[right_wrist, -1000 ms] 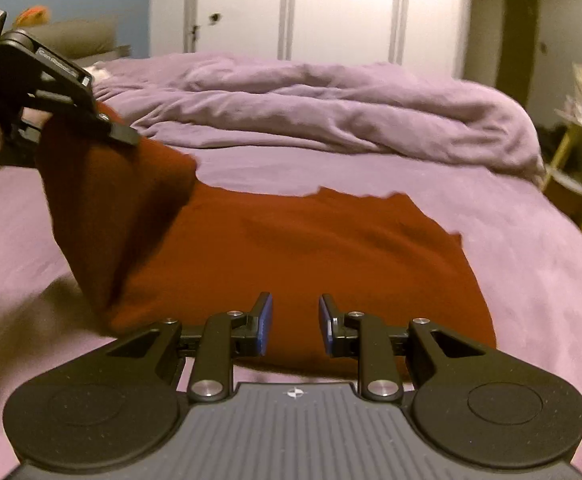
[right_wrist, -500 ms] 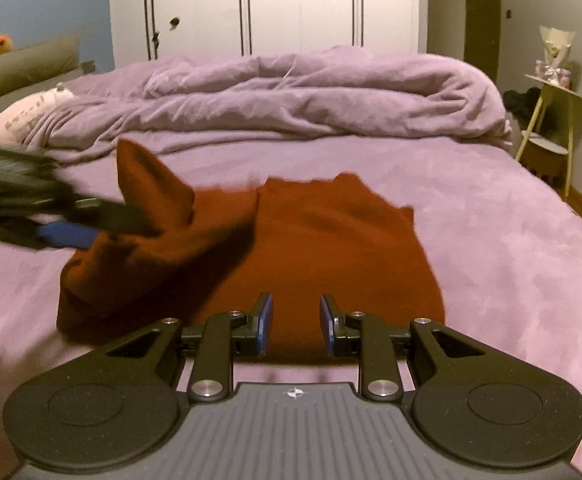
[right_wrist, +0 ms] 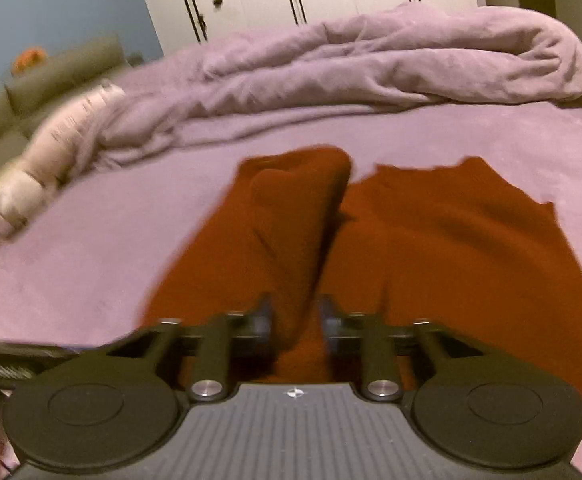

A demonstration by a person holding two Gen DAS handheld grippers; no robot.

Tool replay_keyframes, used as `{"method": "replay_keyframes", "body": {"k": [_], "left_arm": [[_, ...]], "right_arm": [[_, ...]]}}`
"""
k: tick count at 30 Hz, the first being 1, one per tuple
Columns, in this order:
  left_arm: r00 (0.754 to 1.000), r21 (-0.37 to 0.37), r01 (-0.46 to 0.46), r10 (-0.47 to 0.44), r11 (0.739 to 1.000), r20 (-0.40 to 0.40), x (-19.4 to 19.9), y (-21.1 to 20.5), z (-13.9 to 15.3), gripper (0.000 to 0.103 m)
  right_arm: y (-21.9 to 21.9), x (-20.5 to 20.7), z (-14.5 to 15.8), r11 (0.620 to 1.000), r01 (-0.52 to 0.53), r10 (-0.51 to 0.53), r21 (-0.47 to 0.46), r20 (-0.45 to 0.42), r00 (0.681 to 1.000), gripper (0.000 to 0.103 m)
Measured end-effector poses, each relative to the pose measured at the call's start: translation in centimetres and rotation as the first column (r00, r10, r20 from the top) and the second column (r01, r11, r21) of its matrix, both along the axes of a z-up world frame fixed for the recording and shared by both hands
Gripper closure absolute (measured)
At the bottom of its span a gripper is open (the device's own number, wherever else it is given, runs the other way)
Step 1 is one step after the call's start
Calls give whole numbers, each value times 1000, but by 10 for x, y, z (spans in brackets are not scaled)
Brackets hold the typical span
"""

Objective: Fold small clothes

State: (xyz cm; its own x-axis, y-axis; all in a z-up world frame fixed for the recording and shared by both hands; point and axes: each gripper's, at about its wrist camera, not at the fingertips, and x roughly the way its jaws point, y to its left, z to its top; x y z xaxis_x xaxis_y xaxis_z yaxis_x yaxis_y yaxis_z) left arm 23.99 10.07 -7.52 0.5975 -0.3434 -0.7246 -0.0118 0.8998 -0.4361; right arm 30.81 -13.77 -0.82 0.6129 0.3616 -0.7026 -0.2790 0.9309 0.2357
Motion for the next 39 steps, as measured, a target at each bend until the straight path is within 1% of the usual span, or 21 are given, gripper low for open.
{"method": "replay_keyframes", "body": {"k": [2,5,7,9,11,12,14,15,17,19,22,25,27,29,31,33,34,36,37,38,39], "left_arm": [[1000,10,1,-1,1000,-14,0,0,-5,33],[999,5,-17,17,1000,-28,2,1,-10,32],[999,-1,-25,25,1000,-32,1,0,-9,31],[999,14,-25,26,1000,-33,1,-3,-8,30],[999,39,-14,15,999,-30,1,-8,-6,28],[1000,53,-9,11,999,-28,1,-10,-6,28],[1000,71,-2,4,997,-27,1,-13,-5,26],[1000,75,-2,4,997,-29,0,-13,-5,26],[1000,76,2,1,997,-31,0,-13,-5,26],[1000,81,-1,4,997,-31,0,-12,-3,26],[1000,103,-22,24,994,-18,-2,-10,3,26],[999,97,-44,41,994,29,-3,-7,16,25],[998,89,-47,43,995,49,0,-7,21,23],[998,91,-52,48,995,40,8,-10,18,22],[999,40,-36,36,999,4,18,-12,7,22],[997,-4,-46,45,999,-64,26,-13,-8,21],[996,-9,-45,44,999,-83,29,-14,-13,21],[996,-1,-46,46,999,-73,28,-16,-17,20],[997,2,-42,42,999,-65,27,-16,-17,20],[997,5,-40,40,999,-61,27,-16,-17,20],[997,1,-44,44,999,-63,27,-16,-18,20]], "right_arm": [[-11,-5,-11,998,41,-42,-50,-12,999,103],[-34,-6,-9,996,74,-72,53,-39,997,103],[-45,-2,-3,982,97,-87,163,-67,994,98],[-51,5,0,960,116,-94,254,-95,991,89],[-51,13,0,935,128,-91,331,-124,988,72],[-50,17,0,923,125,-79,364,-139,987,68],[-41,28,-4,909,119,-55,400,-167,984,52],[-37,32,-6,907,107,-36,408,-177,983,50],[-23,38,-13,922,86,-7,378,-205,979,49],[-13,40,-20,928,64,20,367,-221,975,52],[-4,38,-17,957,35,15,289,-168,986,91],[-1,28,3,984,1,7,179,-43,999,93],[-2,22,13,994,-2,0,110,21,1000,93],[-7,19,10,998,17,-18,57,20,1000,93],[-9,21,-8,999,35,-35,-7,-19,999,93],[-11,20,-18,1000,12,-12,-5,-4,1000,92],[-13,19,-15,1000,4,-4,8,1,1000,89],[-24,19,-5,998,22,-21,51,-19,1000,78],[-32,19,0,996,39,-38,76,-20,999,66],[-38,20,1,995,60,-58,85,-23,998,59],[-45,21,1,992,75,-72,97,-33,997,59]]}}
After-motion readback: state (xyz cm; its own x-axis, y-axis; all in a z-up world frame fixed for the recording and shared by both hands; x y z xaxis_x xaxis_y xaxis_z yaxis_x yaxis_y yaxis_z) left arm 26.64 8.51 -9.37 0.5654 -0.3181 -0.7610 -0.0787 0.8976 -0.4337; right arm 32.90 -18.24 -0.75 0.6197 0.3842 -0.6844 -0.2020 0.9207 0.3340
